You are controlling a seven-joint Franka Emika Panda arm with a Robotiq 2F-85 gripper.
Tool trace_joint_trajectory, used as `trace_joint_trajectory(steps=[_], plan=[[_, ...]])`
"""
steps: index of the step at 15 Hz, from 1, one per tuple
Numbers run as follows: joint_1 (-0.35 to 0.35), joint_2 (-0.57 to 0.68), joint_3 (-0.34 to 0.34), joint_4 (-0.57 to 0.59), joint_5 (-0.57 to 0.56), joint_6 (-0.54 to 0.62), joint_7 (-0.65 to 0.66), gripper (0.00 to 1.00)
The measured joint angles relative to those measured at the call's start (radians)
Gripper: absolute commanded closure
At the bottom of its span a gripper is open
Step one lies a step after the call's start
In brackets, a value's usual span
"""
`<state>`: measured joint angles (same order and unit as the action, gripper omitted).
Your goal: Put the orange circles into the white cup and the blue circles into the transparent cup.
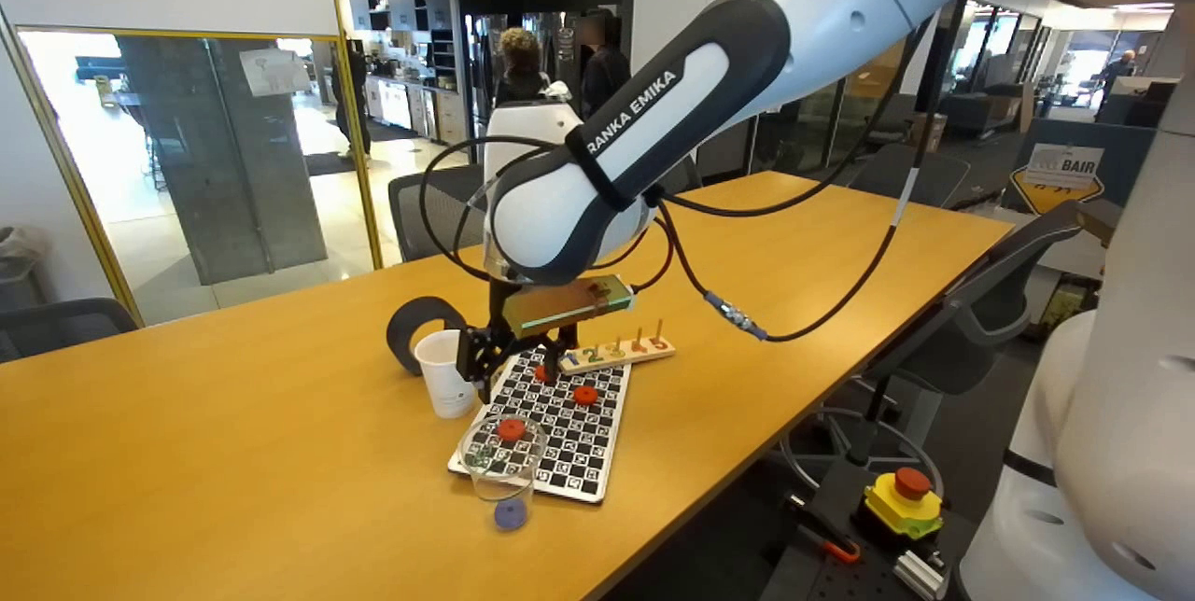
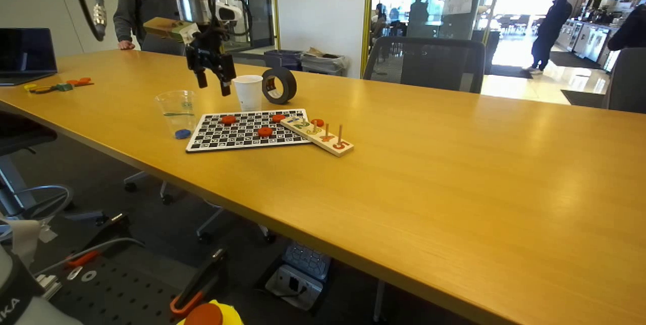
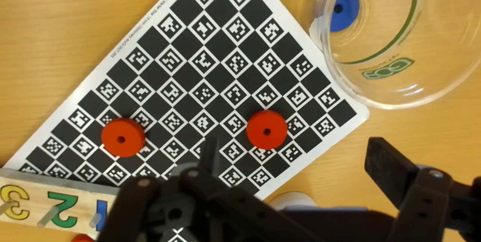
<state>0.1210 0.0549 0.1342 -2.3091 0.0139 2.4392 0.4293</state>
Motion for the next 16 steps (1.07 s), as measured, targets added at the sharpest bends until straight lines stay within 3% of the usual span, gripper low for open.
trace_joint_trajectory(steps=[9, 16], plan=[[0.04, 0.24, -0.064, 0.139, -0.009, 0.06, 0.236, 0.0], [0.096, 0.27, -0.091, 0.161, -0.024, 0.026, 0.341, 0.0]])
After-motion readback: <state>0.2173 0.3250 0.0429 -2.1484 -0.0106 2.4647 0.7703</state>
